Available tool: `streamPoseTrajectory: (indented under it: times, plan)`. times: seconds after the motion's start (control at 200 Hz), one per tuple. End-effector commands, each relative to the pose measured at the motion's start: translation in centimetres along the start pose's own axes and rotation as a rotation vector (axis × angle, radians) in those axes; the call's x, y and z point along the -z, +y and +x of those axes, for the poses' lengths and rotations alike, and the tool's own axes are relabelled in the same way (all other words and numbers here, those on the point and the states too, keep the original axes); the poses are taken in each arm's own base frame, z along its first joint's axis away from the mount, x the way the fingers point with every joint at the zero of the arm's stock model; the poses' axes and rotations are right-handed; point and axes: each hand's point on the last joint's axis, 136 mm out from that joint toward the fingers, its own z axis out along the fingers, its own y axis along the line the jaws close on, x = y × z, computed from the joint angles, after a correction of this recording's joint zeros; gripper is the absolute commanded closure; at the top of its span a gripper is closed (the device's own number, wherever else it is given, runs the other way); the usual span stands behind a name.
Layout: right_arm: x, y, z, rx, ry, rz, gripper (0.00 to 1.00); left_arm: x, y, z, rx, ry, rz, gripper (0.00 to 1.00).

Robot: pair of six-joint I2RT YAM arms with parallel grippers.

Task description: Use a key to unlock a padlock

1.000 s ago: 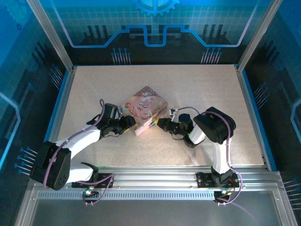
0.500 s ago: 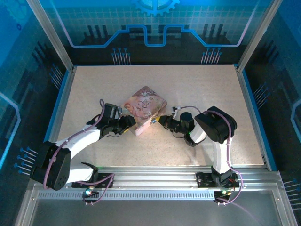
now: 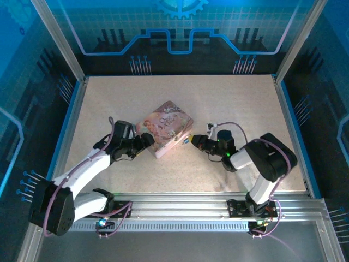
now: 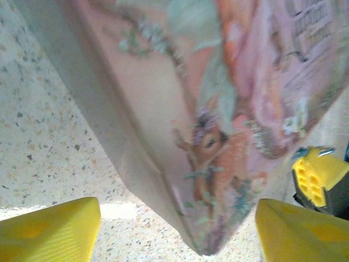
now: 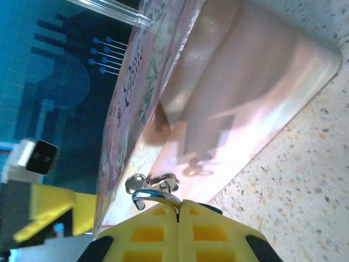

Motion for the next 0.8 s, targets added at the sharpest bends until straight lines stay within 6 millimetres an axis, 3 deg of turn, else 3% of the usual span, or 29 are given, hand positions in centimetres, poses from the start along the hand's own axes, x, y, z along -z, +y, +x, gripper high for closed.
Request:
streamPoseTrajectory:
  times: [0.0, 0.195, 0.37, 0.695, 0.795]
  plan:
    - [1.3, -0.2, 0.9, 0.090, 0.072, 0.075, 1.00, 2.7, -1.1, -1.9, -0.026, -0.101, 0.007, 0.19]
    - [4.5, 1.9, 1.3, 0.248, 0.143, 0.166, 1.00, 5.8, -1.0, -3.0, -0.066, -0.204, 0.000, 0.13]
    - [7.0, 3.4, 2.4, 0.308, 0.240, 0.209, 1.00, 7.1, -0.9, -3.3, -0.096, -0.241, -0.011, 0.12]
    - [11.1, 2.1, 4.7, 0.313, 0.571, 0.487, 1.00, 7.6, -0.8, -3.3, -0.107, -0.247, -0.009, 0.11]
    - [11.9, 0.7, 5.5, 0.286, 0.655, 0.564, 1.00, 7.4, -0.6, -3.1, -0.103, -0.238, -0.011, 0.11]
